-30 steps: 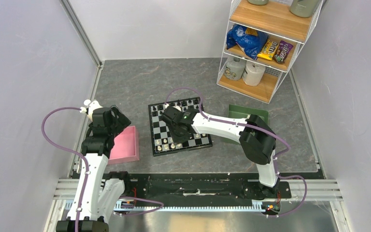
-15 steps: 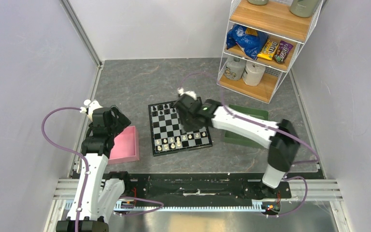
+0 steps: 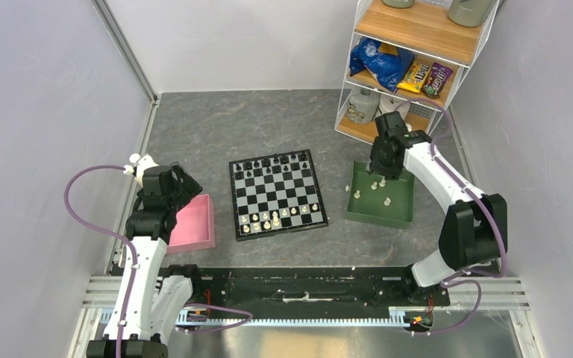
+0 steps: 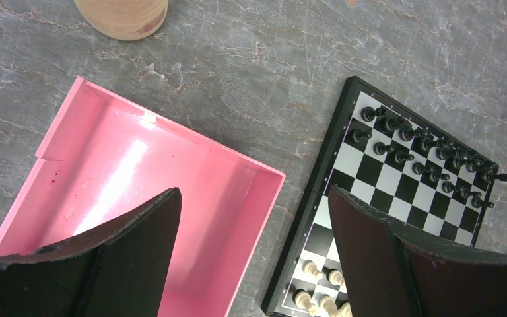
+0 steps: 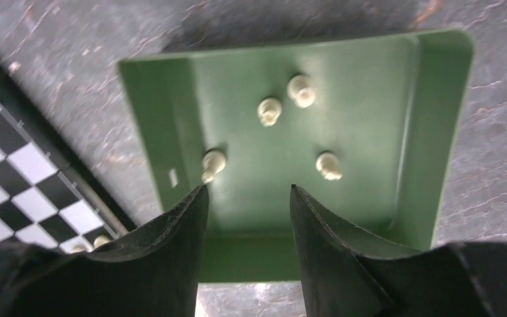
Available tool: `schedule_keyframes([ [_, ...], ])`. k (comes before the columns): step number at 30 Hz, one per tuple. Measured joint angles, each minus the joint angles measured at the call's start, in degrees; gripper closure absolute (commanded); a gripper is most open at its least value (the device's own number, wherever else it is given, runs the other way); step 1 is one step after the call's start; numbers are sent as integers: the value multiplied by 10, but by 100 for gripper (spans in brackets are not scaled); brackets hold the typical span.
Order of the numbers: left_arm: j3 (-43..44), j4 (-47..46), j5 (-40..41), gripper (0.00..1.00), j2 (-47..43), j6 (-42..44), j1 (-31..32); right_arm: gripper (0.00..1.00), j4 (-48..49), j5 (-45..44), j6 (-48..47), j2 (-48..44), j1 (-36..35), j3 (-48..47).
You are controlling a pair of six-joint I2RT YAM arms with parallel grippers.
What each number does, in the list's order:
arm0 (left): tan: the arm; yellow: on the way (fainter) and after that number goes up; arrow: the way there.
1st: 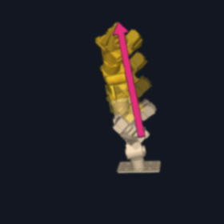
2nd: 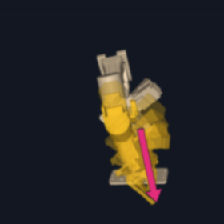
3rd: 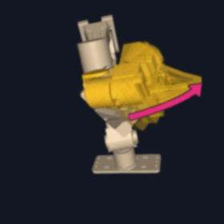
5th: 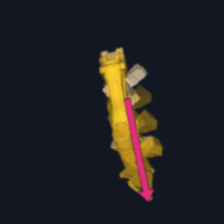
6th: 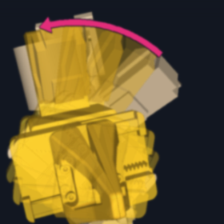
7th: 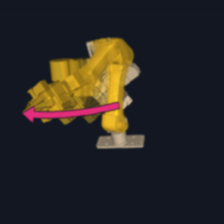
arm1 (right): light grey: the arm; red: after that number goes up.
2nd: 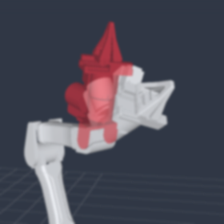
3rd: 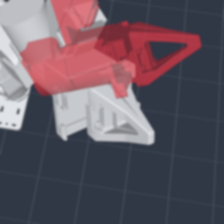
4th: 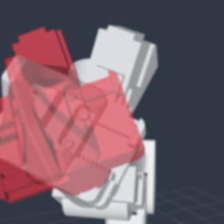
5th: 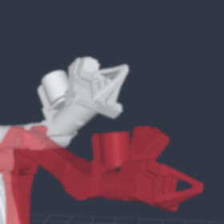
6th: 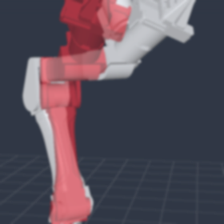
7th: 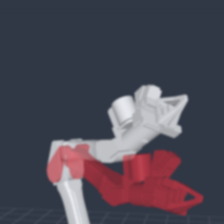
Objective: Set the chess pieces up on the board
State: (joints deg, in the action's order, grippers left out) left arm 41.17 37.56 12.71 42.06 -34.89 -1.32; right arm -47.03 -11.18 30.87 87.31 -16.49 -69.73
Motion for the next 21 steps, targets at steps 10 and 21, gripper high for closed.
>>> schedule_keyframes([
  [10, 0, 0, -4, 11, 1, 0, 0, 49, 30, 41, -24, 94, 96, 0],
  [21, 0, 0, -4, 11, 12, 0, 0, 58, 67, 62, -36, 131, 126, 0],
])
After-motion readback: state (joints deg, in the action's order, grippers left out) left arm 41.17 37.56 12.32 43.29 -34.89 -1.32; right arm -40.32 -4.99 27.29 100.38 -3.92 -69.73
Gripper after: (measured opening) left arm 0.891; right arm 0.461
